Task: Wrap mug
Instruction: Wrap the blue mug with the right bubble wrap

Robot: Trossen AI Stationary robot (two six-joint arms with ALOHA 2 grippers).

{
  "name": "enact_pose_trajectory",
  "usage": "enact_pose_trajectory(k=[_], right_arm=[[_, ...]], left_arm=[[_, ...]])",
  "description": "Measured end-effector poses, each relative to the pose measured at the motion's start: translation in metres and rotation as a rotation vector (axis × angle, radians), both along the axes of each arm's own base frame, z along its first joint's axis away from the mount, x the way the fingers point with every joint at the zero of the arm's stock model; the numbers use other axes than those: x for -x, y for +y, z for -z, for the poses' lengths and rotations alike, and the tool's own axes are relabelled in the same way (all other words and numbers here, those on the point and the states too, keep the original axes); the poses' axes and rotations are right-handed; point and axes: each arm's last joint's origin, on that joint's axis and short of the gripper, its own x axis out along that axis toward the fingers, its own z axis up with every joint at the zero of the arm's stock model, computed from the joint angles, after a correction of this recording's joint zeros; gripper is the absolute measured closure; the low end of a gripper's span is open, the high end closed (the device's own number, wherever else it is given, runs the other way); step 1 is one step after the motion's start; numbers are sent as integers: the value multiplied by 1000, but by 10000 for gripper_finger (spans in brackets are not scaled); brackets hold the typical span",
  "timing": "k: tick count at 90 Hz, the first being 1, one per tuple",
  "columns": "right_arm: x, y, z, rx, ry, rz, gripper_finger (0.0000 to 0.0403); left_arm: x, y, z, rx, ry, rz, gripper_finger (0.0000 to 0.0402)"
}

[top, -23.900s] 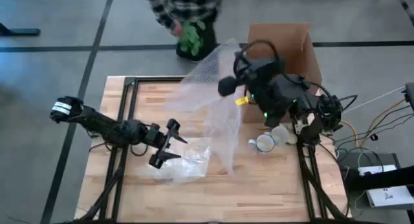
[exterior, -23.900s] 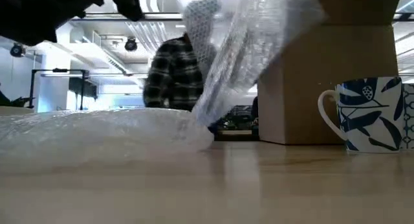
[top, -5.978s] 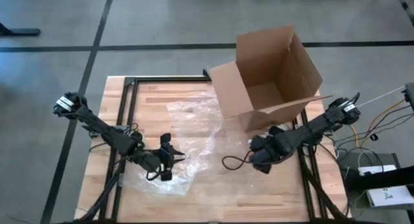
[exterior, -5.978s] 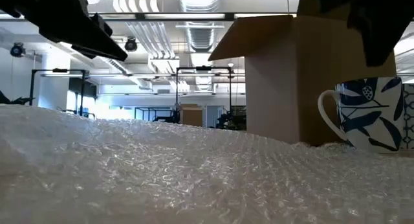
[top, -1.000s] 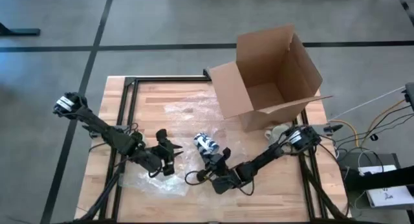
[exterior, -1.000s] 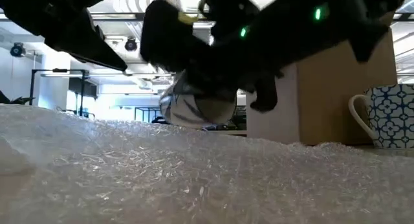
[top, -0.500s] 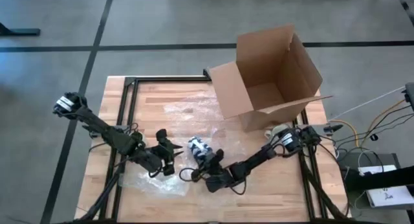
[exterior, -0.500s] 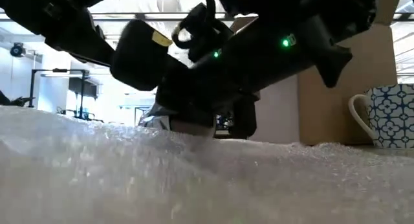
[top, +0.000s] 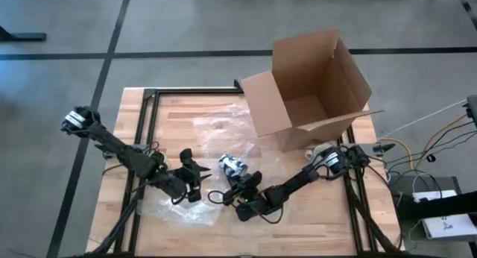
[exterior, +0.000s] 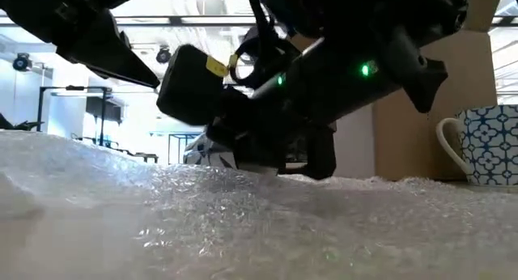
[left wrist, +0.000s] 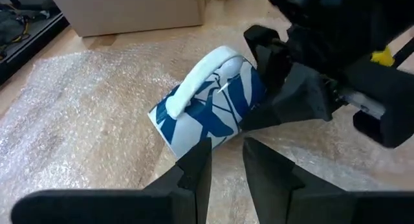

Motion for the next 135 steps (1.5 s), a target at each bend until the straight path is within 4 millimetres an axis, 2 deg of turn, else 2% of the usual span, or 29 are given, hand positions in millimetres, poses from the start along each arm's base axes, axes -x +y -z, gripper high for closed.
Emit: enact_pose_trajectory(k=[15, 30, 48, 55, 85, 99, 116, 123, 135], right_arm=[[5, 1, -17, -1, 25, 5, 278], [14, 3, -44, -9, 52, -4, 260], [24, 7, -78, -62, 42, -27, 250], [26, 6, -84, -63, 50, -31, 252], [35, 4, -81, -99, 223, -115, 287], [43, -1, -106, -82, 239, -118, 308], [55, -16, -135, -12, 320, -128, 342], [58, -22, -137, -4, 357, -111, 360], [61, -30, -128, -43, 415, -71, 394]], left_arm=[[0, 0, 0, 2, 0, 0, 326], [0, 0, 0, 6, 1, 0, 326], [0, 0, 0, 19, -5, -9, 326], [0, 0, 0, 21, -7, -9, 326], [-1, -1, -1, 29, -20, -10, 326], [0, 0, 1, 30, -18, -14, 326], [-1, 0, 0, 38, -30, -16, 326], [-1, 0, 0, 41, -35, -17, 326], [-1, 0, 0, 41, -35, -17, 326]])
